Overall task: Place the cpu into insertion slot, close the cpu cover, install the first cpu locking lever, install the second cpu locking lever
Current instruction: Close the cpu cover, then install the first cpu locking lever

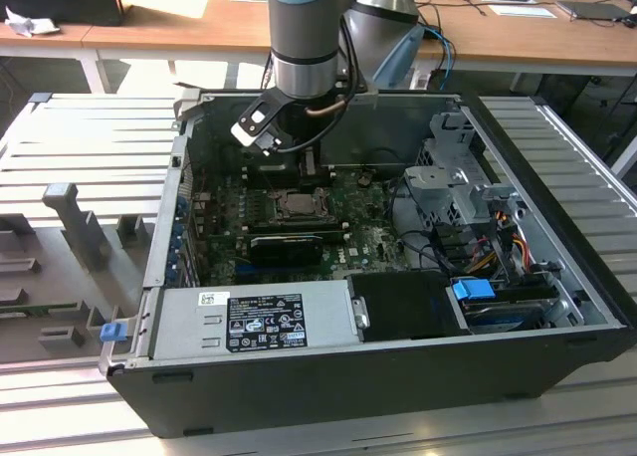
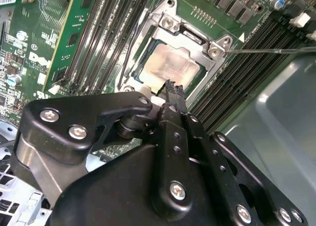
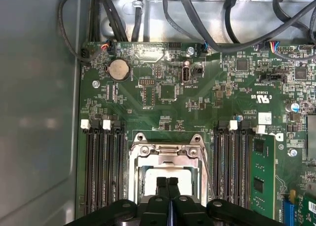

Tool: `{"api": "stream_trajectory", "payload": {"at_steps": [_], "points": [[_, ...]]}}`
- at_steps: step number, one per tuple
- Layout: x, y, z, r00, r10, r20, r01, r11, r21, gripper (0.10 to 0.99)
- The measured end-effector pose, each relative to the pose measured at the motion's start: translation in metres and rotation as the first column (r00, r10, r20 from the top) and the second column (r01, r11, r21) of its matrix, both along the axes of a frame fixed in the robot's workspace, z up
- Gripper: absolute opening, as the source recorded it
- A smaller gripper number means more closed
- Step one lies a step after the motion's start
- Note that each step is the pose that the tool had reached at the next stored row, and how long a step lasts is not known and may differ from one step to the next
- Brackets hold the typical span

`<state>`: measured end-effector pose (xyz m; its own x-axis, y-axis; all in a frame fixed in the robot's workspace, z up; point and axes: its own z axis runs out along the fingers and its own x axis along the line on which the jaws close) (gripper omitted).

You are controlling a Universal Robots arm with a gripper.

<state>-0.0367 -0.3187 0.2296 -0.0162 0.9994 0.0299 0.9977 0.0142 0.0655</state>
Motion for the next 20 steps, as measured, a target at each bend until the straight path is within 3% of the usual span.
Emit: {"api": "stream_trajectory", "payload": {"at_steps": [6, 10, 20], "points": [[-0.0063, 0.0000, 0.0002, 1.0000, 0.000, 0.0000, 0.000, 1.0000, 0.000, 0.106], [-0.0063, 0.0000, 0.0043, 1.0000, 0.000, 0.0000, 0.000, 1.0000, 0.000, 0.106], [-0.0063, 0.0000, 0.0320, 1.0000, 0.000, 0.0000, 0.000, 1.0000, 0.000, 0.106]]}}
